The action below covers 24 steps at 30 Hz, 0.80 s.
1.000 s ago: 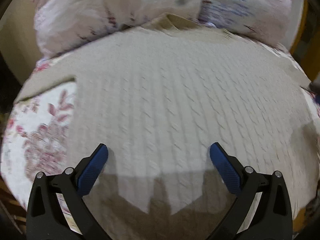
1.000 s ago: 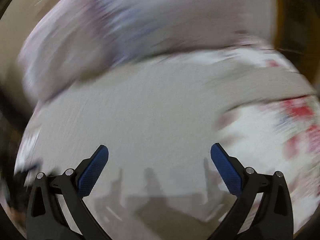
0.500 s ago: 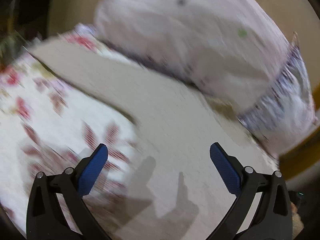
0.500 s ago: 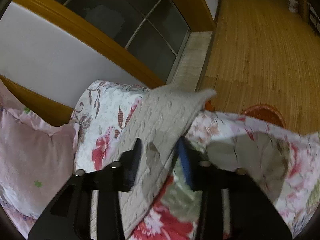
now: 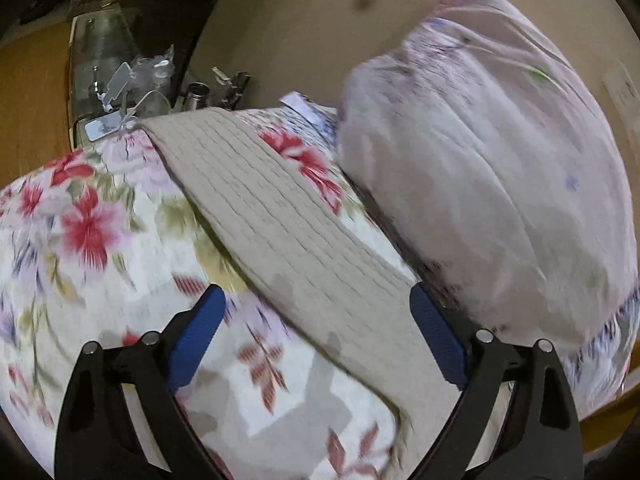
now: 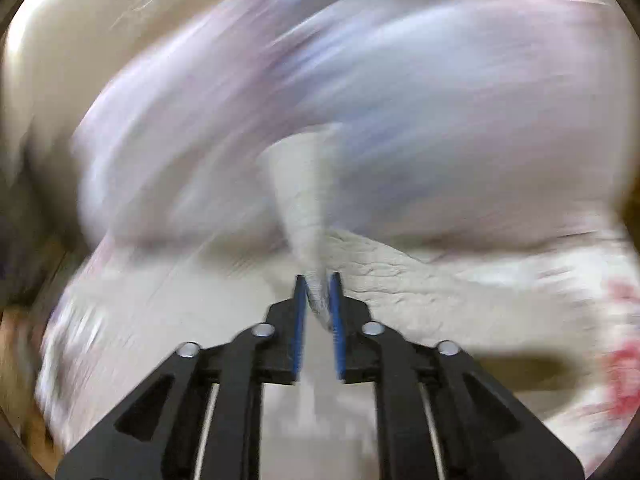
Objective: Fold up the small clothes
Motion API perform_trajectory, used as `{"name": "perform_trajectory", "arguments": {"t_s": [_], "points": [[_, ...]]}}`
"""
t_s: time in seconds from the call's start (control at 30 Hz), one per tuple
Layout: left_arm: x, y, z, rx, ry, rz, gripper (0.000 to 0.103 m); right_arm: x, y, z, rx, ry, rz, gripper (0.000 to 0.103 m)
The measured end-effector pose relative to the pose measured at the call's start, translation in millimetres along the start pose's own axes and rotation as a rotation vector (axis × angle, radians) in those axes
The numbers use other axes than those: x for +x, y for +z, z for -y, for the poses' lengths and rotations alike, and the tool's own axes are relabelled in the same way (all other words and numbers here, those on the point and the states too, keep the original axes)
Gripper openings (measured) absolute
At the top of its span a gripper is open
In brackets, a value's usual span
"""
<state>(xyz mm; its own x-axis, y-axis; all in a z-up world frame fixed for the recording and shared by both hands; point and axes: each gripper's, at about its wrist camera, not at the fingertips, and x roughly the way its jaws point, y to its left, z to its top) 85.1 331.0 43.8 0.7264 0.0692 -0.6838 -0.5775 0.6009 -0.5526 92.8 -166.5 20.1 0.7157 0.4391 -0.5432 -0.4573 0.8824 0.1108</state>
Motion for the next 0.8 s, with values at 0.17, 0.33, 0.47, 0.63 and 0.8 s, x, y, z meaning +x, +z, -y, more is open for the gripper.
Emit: {"name": "perform_trajectory", "arguments": {"t_s": [0.17,0.33,0.47,0.63,0.8], "points": [[9,25,-34,-0.116,-0.013,-0.008,0.082,5,-23,-34,0.003,0.048,-0.038,0.070],[20,44,-63,-0.241,-0.020,0.013,0.071,-8,-30,22,0.163,-0.070,-0.065,0.073],[27,55,-79,-0.345,-0.062,0.021,0.067,-24,-44,59,0.259,-0.145,-0.077,0.075],[31,72,-74,-0.329,-0.020,0.045,0.023,-33,-51,66,0.257,-0.176,-0.087,0.076],[10,78,8,0.035,0.005,0.086,0.006,-56,-53,78,0.241,-0.196,-0.060,0.076]]}}
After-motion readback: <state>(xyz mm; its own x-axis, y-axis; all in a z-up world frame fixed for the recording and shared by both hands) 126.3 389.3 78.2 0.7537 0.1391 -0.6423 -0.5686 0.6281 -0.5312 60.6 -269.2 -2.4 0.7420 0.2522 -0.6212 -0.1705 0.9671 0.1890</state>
